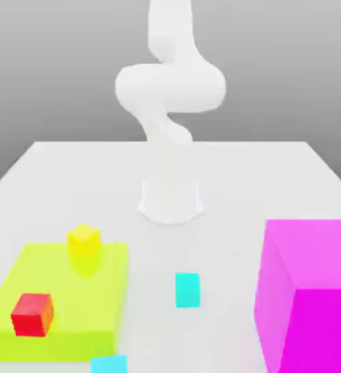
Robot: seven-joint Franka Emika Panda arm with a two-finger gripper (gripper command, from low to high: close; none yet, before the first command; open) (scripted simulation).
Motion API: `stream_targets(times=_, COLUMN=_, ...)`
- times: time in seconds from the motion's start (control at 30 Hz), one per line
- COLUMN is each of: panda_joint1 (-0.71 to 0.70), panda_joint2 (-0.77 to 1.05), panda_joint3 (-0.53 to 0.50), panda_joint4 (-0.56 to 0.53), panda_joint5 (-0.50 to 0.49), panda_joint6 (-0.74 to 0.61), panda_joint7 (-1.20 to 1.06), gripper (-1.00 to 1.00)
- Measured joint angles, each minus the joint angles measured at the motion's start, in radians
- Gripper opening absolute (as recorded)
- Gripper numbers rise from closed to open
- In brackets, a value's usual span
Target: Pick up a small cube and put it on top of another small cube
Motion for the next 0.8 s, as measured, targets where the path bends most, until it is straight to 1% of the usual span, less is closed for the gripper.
stream_targets(times=0.4, panda_joint1=0.032, panda_joint2=0.402, panda_joint3=0.027, panda_joint4=-0.347, panda_joint5=0.026, panda_joint6=0.318, panda_joint7=0.023, gripper=0.0)
stream_targets(times=0.6, panda_joint1=0.043, panda_joint2=0.664, panda_joint3=0.047, panda_joint4=-0.539, panda_joint5=0.007, panda_joint6=0.52, panda_joint7=0.06, gripper=0.0)
stream_targets(times=0.67, panda_joint1=0.047, panda_joint2=0.75, panda_joint3=0.044, panda_joint4=-0.552, panda_joint5=-0.008, panda_joint6=0.587, panda_joint7=0.073, gripper=0.0)
stream_targets(times=0.8, panda_joint1=0.069, panda_joint2=0.899, panda_joint3=0.016, panda_joint4=-0.533, panda_joint5=-0.033, panda_joint6=0.708, panda_joint7=0.092, gripper=0.0)
